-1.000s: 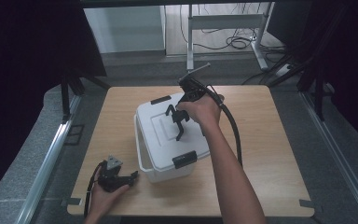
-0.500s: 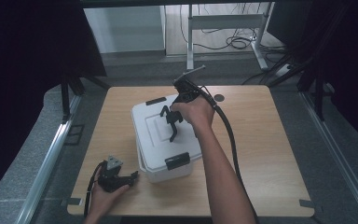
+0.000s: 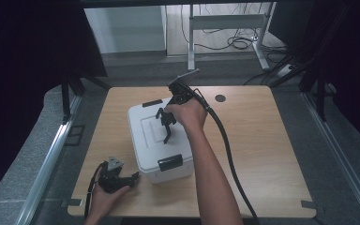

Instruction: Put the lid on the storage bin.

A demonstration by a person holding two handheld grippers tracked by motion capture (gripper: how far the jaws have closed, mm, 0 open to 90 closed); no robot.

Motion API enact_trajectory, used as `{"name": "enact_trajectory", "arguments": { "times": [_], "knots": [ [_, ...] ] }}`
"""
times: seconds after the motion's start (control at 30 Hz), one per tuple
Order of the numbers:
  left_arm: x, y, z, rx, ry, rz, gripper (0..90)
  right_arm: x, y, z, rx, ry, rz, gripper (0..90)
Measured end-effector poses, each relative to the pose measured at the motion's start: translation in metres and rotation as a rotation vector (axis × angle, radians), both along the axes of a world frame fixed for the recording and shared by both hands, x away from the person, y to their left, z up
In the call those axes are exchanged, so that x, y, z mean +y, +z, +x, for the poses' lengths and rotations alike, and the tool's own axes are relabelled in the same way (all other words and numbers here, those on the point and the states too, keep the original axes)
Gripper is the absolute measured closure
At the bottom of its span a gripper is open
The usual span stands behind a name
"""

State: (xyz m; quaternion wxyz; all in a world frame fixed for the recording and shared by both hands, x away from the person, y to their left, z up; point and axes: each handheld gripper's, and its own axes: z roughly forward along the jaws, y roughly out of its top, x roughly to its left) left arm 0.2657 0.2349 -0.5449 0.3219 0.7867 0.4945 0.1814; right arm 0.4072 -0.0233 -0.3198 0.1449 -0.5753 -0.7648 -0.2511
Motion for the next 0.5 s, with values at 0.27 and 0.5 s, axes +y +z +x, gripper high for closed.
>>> {"name": "enact_trajectory", "arguments": {
  "times": [0.27,0.5],
  "knots": [
    [0.0,0.0,0.0,0.0,-0.004,0.001,13.7,-0.008,-0.006,0.002,0.012,-0.032,0.003,83.8],
    [0.0,0.0,0.0,0.001,-0.004,0.001,13.7,-0.008,-0.015,0.004,0.027,-0.034,0.01,83.8]
  ]
}}
